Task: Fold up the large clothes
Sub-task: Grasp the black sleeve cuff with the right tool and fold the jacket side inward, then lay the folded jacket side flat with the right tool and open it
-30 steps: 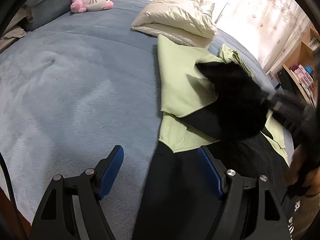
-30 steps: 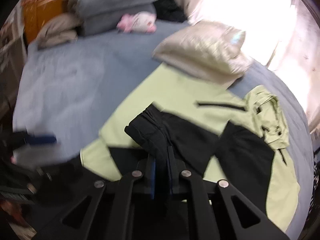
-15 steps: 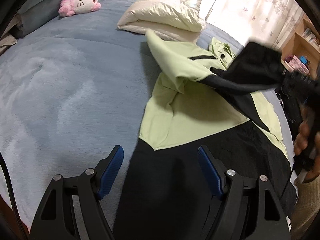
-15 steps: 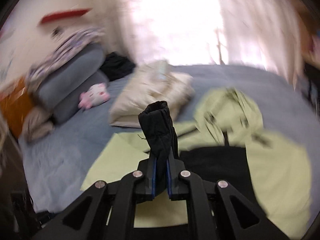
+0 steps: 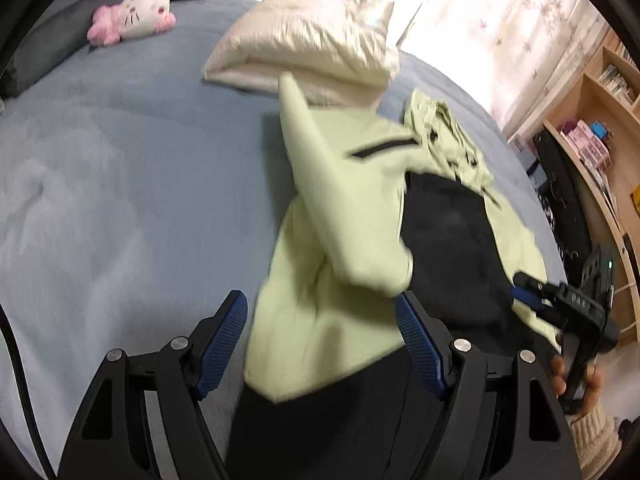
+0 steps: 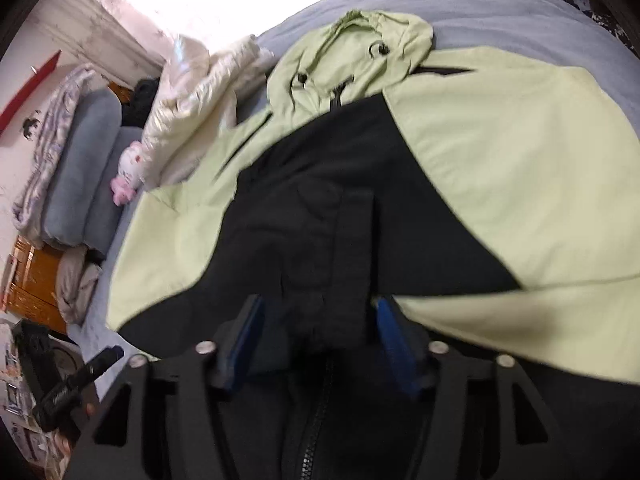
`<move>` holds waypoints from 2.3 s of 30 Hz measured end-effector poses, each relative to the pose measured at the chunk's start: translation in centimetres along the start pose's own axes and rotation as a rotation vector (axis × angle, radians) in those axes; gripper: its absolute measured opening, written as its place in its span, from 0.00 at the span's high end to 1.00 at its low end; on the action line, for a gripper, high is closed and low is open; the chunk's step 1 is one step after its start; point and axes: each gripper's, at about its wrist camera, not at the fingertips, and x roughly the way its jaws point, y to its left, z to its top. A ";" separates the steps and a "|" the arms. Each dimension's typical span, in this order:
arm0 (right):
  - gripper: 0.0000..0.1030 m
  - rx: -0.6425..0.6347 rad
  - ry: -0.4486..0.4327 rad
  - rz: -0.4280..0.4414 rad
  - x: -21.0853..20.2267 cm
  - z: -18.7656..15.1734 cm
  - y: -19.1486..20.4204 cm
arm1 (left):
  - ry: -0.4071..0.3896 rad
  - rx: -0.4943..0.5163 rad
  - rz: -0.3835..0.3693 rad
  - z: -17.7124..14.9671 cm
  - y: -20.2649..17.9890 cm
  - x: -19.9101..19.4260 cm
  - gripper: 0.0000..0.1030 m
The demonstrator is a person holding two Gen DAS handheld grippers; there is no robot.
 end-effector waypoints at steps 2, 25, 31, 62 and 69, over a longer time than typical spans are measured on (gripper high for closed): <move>0.40 0.032 0.005 0.012 0.6 0.8 -0.8 | -0.017 -0.003 0.007 1.2 -0.2 0.1 0.27; 0.80 -0.357 -0.362 -0.081 -4.6 7.9 7.6 | -0.001 -0.041 0.042 5.4 -0.6 4.0 0.27; 0.80 -0.196 -0.413 -0.261 -4.9 10.4 2.0 | 0.003 -0.010 0.059 6.4 -2.2 5.6 0.27; 0.75 0.026 -0.203 -0.182 1.1 10.2 -9.1 | -0.047 0.140 0.305 13.4 -1.9 17.8 0.93; 0.72 0.060 -0.154 -0.302 2.1 9.7 -9.6 | -0.023 0.107 0.351 13.5 -1.4 17.7 0.46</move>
